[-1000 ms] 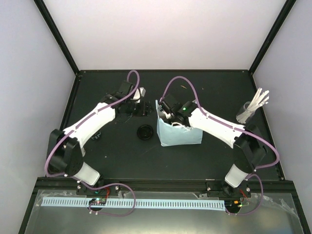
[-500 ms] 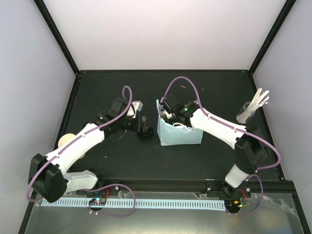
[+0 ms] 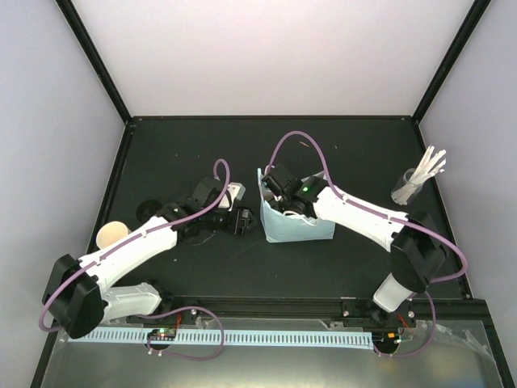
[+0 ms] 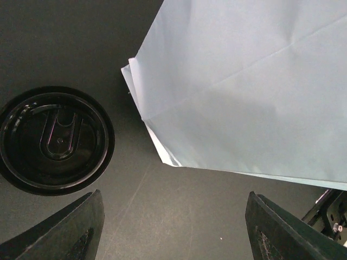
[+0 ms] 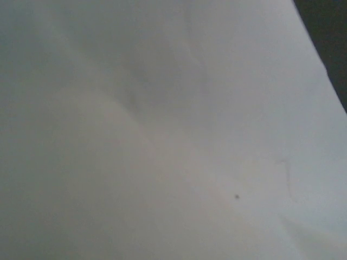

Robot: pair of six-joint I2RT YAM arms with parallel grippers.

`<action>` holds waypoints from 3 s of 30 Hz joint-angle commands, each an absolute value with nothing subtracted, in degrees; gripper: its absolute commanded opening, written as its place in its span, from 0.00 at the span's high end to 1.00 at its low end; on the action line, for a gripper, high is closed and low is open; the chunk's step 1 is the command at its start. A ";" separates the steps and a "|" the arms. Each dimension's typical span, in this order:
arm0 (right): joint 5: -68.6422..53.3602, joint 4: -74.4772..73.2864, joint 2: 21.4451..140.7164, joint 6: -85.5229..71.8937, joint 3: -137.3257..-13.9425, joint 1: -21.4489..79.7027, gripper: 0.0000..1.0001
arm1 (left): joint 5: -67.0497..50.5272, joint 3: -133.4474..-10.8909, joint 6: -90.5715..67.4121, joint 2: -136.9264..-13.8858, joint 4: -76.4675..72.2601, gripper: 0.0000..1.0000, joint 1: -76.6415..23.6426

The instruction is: Pack the takeout coffee

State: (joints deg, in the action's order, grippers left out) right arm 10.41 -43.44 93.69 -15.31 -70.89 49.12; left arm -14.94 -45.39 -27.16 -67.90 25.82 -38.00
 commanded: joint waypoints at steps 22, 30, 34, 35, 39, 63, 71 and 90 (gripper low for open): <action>5.46 -62.69 106.52 -14.12 -72.67 42.70 0.46 | -12.20 -46.00 -26.95 -63.29 25.99 0.27 -38.67; 9.59 -61.05 97.77 -16.51 -72.64 44.26 0.40 | -11.47 -48.10 -26.49 -63.00 27.40 0.26 -38.86; 10.96 -62.25 94.09 -16.61 -76.08 44.89 0.02 | -10.88 -49.42 -26.06 -62.67 28.87 0.26 -38.91; 11.30 -62.69 93.19 -16.61 -77.15 45.13 0.00 | -10.65 -49.73 -25.98 -62.50 29.32 0.26 -38.86; 11.71 -64.33 89.33 -16.53 -81.19 46.10 0.00 | -10.20 -51.60 -25.56 -61.83 31.33 0.26 -38.91; 15.24 -58.69 68.33 -15.61 -83.86 47.85 0.00 | -17.30 -77.15 -5.27 -72.52 36.06 0.17 -39.55; 17.19 -58.07 65.19 -17.36 -84.44 47.81 0.00 | -17.47 -87.99 1.30 -85.68 37.58 0.16 -42.85; 18.09 -62.26 57.62 -17.73 -80.23 47.81 0.10 | -12.25 -102.02 5.89 -98.69 50.10 0.94 -44.12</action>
